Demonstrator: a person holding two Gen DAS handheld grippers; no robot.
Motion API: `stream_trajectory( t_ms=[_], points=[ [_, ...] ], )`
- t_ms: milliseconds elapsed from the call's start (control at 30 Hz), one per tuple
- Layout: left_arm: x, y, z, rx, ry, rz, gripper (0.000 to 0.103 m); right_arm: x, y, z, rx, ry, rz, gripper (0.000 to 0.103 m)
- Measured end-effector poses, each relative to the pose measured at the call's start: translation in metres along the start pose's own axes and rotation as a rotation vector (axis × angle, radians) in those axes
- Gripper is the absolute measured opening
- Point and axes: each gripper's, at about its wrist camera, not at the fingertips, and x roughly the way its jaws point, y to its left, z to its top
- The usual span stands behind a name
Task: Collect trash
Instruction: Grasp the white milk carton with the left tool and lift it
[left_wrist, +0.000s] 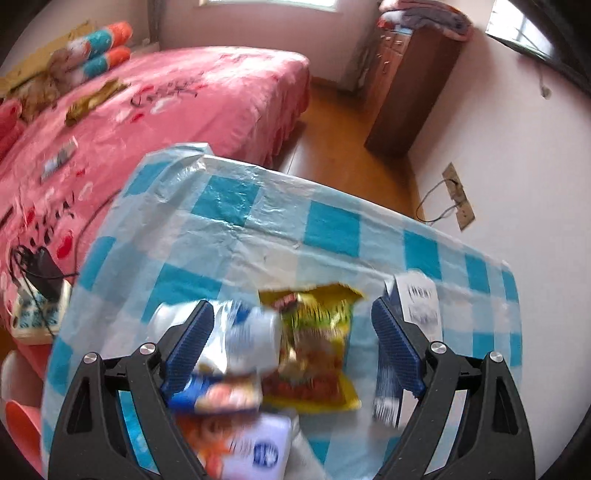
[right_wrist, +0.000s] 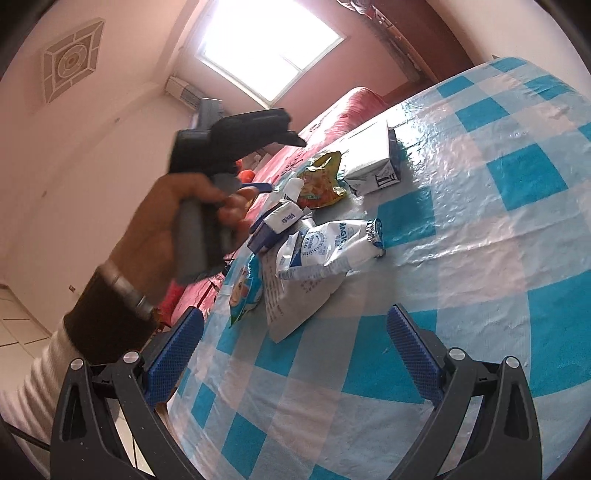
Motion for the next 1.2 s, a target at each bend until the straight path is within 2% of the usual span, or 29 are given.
stream_trajectory(
  t_ms=[100,133,233,367,433,667,800,900,1000,1033,1100,1200],
  points=[
    [0.015,0.004,0.007,-0.033,0.046,0.024,0.085,0.0,-0.003,0.001,0.003,0.0,0.007,0.098],
    [0.021,0.007,0.008,-0.042,0.062,0.051,0.079,-0.001,-0.004,0.002,0.003,-0.002,0.007,0.098],
    [0.034,0.014,0.009,-0.077,0.096,0.063,0.069,-0.003,-0.005,0.003,0.001,-0.009,0.002,0.098],
    [0.039,0.017,0.002,-0.076,0.106,0.055,0.062,-0.009,-0.006,0.005,-0.001,-0.024,-0.008,0.098],
    [0.037,0.014,-0.007,-0.039,0.106,0.063,0.059,-0.011,-0.008,0.007,-0.002,-0.031,-0.015,0.098],
    [0.012,-0.001,-0.059,0.099,0.137,0.029,0.058,-0.023,-0.015,0.012,0.005,-0.076,-0.052,0.098],
    [-0.009,-0.008,-0.098,0.149,0.167,-0.003,0.058,-0.036,-0.024,0.016,0.028,-0.118,-0.067,0.098],
    [-0.024,-0.012,-0.12,0.159,0.222,-0.051,0.058,-0.045,-0.031,0.02,0.053,-0.149,-0.065,0.098],
    [-0.044,-0.021,-0.114,0.184,0.141,-0.058,0.058,-0.054,-0.036,0.021,0.061,-0.175,-0.078,0.098],
    [-0.048,-0.028,-0.108,0.195,0.122,-0.069,0.061,-0.056,-0.037,0.021,0.062,-0.179,-0.079,0.098],
    [-0.046,-0.042,-0.093,0.179,0.121,-0.106,0.067,-0.056,-0.038,0.021,0.066,-0.177,-0.079,0.098],
    [-0.037,-0.073,-0.074,0.206,0.094,-0.127,0.068,-0.054,-0.038,0.022,0.068,-0.172,-0.077,0.098]
  ],
)
